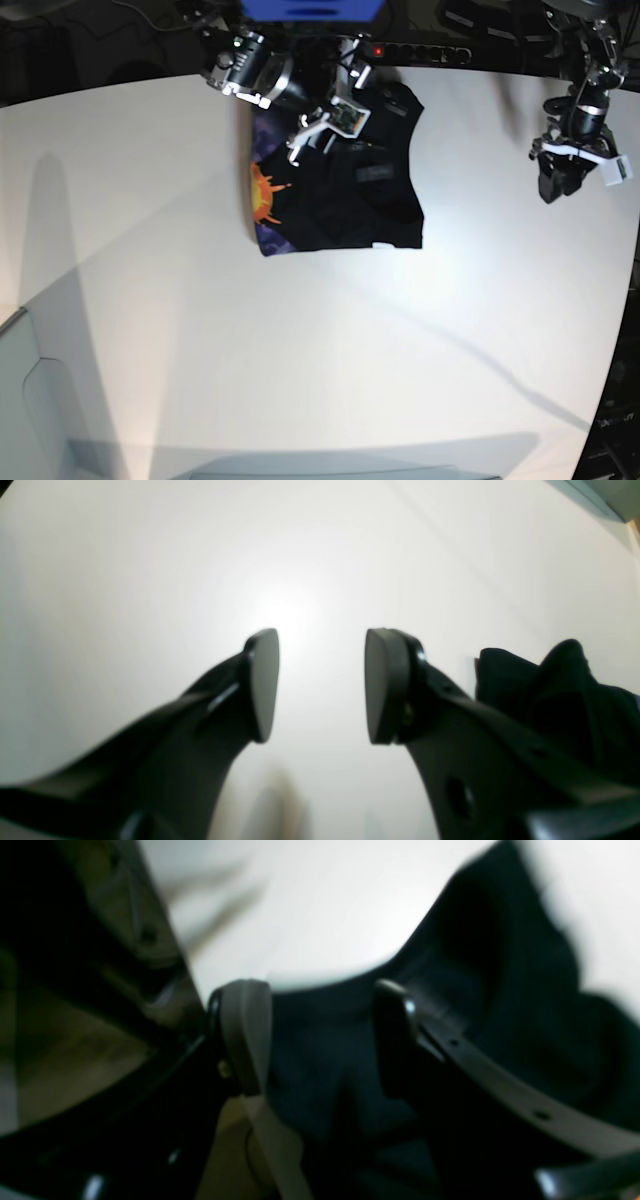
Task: Fold the T-shirt properly
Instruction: 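Release the fabric and pull both grippers back from the folded stack, then lower the left gripper to the stack's edge and grasp it, then drag the stack with the left gripper toward the right gripper, rotating it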
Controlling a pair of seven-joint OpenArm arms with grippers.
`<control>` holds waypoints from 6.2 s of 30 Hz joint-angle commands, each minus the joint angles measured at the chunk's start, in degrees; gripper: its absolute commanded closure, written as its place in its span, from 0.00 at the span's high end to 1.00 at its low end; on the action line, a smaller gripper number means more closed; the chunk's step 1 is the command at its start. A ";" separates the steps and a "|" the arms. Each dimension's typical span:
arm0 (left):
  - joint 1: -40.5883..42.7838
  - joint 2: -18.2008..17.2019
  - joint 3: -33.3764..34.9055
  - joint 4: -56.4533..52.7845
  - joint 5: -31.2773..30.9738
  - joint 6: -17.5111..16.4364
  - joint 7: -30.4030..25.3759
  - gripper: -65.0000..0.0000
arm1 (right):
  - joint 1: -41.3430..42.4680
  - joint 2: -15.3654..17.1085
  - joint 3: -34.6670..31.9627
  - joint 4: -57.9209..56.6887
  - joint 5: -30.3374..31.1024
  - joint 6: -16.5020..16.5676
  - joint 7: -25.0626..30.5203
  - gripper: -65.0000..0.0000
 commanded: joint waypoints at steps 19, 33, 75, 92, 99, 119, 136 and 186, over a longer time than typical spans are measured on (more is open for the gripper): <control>0.53 -0.82 -8.40 1.16 -0.76 -0.43 -1.24 0.42 | 1.57 -2.26 -2.94 -14.18 1.21 -0.20 1.48 0.46; -9.23 8.15 -8.22 15.67 -1.90 -0.52 19.42 0.42 | 2.28 -2.62 5.76 0.07 1.21 -0.20 1.48 0.46; -25.05 4.11 6.37 -9.13 -5.50 -0.08 22.93 0.41 | 4.21 -2.79 30.73 0.42 1.21 0.06 1.30 0.46; -8.70 13.95 13.05 -2.27 -13.06 -0.52 22.93 0.77 | 5.79 -6.31 45.32 0.42 1.21 0.15 0.86 0.57; -7.82 13.51 14.81 -2.44 -12.71 -0.52 22.58 0.77 | 4.65 -6.31 45.41 0.42 1.12 0.15 0.86 0.57; -11.25 13.43 26.33 -7.81 -1.28 -0.52 22.40 0.40 | 4.92 -6.31 45.41 0.42 1.04 0.15 0.86 0.57; -32.79 -1.17 48.57 -19.41 -1.11 -0.43 22.84 0.00 | 6.15 -4.81 53.06 0.42 0.95 0.15 0.86 0.57; -62.85 21.07 91.38 -39.46 52.52 -22.32 22.05 0.21 | 6.06 -8.86 72.93 0.42 1.12 0.15 0.86 0.57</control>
